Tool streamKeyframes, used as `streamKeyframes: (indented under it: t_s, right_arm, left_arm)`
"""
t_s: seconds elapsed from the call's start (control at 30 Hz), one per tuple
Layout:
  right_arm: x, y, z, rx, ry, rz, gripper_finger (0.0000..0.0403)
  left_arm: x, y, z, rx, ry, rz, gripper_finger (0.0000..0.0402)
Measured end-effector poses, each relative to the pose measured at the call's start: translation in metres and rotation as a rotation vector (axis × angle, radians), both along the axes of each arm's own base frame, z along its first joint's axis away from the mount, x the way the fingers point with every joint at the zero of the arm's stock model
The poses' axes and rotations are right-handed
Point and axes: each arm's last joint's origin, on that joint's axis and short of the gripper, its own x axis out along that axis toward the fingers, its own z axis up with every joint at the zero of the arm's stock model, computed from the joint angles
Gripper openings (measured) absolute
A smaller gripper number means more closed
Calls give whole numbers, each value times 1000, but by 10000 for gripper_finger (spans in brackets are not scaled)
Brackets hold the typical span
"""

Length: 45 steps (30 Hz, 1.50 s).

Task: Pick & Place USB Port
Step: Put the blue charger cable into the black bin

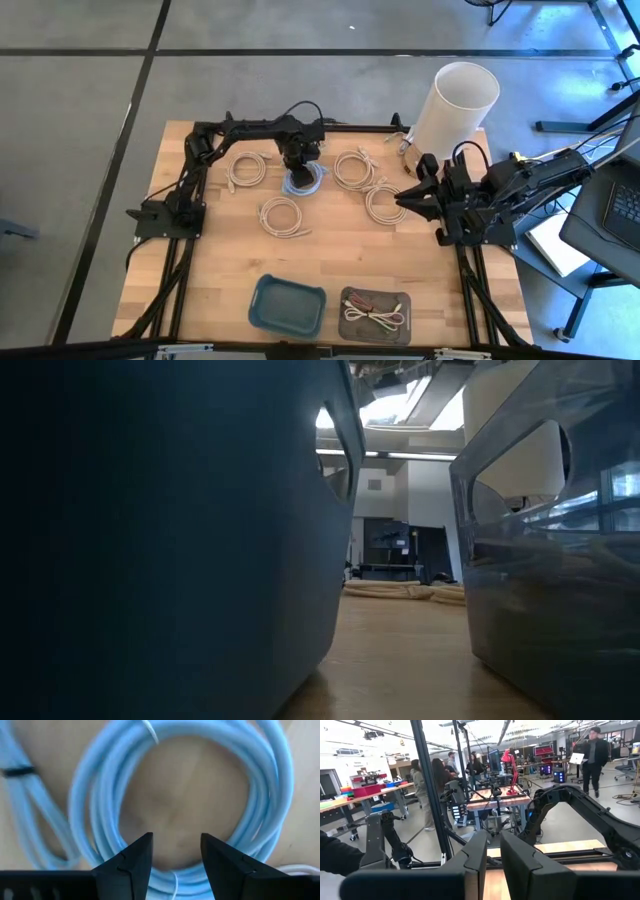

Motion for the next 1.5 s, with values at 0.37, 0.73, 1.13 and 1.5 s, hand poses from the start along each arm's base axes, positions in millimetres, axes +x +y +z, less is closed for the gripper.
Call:
streamKeyframes:
  t_s: [0.37,0.73,1.13,1.5]
  right_arm:
    - [0,0,0,18,0,0,58]
    - [0,0,0,20,1,0,58]
    - [0,0,0,20,1,0,58]
    - [0,0,0,21,1,0,58]
  left_arm:
    - [2,30,19,65,-107,76,159]
    - [0,55,30,143,-170,236,157]
    - [-3,69,30,170,-217,304,154]
    - [-2,72,25,182,-201,292,130]
